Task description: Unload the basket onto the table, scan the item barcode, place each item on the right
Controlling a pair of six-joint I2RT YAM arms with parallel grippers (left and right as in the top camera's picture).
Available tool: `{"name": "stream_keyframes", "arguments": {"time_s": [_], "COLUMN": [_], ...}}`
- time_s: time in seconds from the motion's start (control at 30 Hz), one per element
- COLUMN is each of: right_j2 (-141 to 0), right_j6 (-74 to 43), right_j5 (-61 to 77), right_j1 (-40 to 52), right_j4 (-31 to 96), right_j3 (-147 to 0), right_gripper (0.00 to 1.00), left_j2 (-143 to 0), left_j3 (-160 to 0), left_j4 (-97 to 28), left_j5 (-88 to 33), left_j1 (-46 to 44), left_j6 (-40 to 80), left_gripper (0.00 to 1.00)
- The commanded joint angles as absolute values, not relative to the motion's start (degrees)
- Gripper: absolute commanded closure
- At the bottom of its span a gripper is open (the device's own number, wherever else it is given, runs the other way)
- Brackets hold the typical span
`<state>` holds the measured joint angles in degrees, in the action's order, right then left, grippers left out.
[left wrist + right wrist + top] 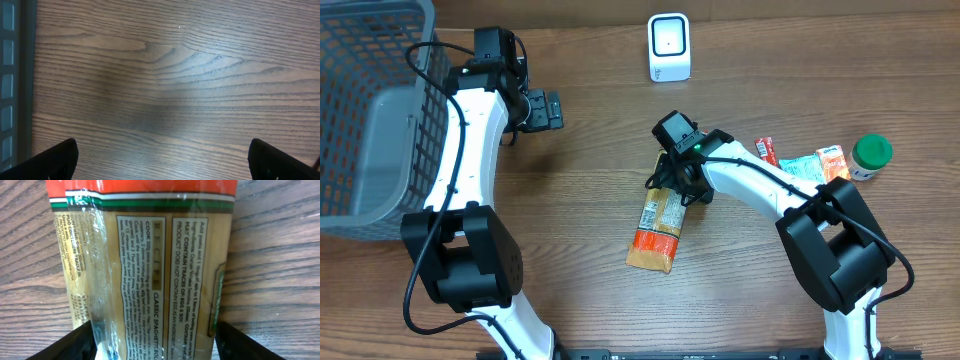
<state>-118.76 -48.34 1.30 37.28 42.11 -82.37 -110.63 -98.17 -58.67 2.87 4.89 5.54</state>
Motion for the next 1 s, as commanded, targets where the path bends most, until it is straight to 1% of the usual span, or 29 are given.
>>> {"name": "stream_keyframes", "arguments": {"time_s": [0.0, 0.07, 0.2, 0.3, 0.33, 0.43, 0.5, 0.6, 0.67, 0.7, 0.77, 0.83, 0.9, 0.97], "right_j2": [-118.7, -118.7, -118.7, -118.7, -118.7, -118.7, -118.7, -118.7, -118.3, -117.7, -115.5, -113.3, -111.9, -110.9], "right_j6": [-46.6, -44.4, -44.5, -44.5, -44.5, -44.5, -44.5, -44.4, -42.7, -41.4, -39.6, -38.7, -38.3, -36.9], "right_j5": [3.4, 5.3, 5.7, 5.7, 5.7, 5.7, 5.6, 5.6, 5.7, 5.7, 5.6, 5.6, 5.6, 5.7], "right_j1": [38.2, 38.2, 38.2, 38.1, 38.1, 38.1, 38.1, 38.1, 38.0, 37.8, 37.3, 36.7, 36.4, 36.2], "right_j4": [41.4, 40.4, 40.1, 40.4, 40.6, 41.0, 41.2, 41.9, 42.1, 42.1, 42.3, 42.7, 43.0, 43.1], "right_j3": [-81.0, -81.0, -81.1, -81.1, -81.1, -81.1, -81.1, -81.1, -81.1, -81.1, -81.1, -81.1, -81.1, -81.1], "right_gripper": [0.25, 0.24, 0.23, 0.25, 0.28, 0.29, 0.35, 0.46, 0.52, 0.57, 0.6, 0.68, 0.71, 0.72], "left_j2": [-110.3, -110.3, -110.3, -110.3, -110.3, -110.3, -110.3, -110.3, -110.3, -110.3, -110.3, -110.3, -110.3, -110.3], "left_j3": [-97.9, -97.9, -97.9, -97.9, -97.9, -97.9, -97.9, -97.9, -97.9, -97.9, -97.9, -97.9, -97.9, -97.9], "left_j4": [-58.6, -58.6, -58.6, -58.6, -58.6, -58.6, -58.6, -58.6, -58.6, -58.6, -58.6, -58.6, -58.6, -58.6], "left_j5": [3.4, 3.4, 3.4, 3.4, 3.4, 3.4, 3.4, 3.4, 3.4, 3.4, 3.4, 3.4, 3.4, 3.4], "left_j1": [4.8, 4.9, 4.9, 4.9, 4.8, 4.8, 4.8, 4.9, 4.9, 4.8, 4.8, 4.8, 4.9, 4.9], "left_j6": [4.9, 4.9, 4.9, 4.9, 4.9, 4.9, 4.9, 4.9, 4.9, 4.9, 4.9, 4.9, 4.9, 4.9], "left_gripper": [0.0, 0.0, 0.0, 0.0, 0.0, 0.0, 0.0, 0.0, 0.0, 0.0, 0.0, 0.0, 0.0, 0.0]}}
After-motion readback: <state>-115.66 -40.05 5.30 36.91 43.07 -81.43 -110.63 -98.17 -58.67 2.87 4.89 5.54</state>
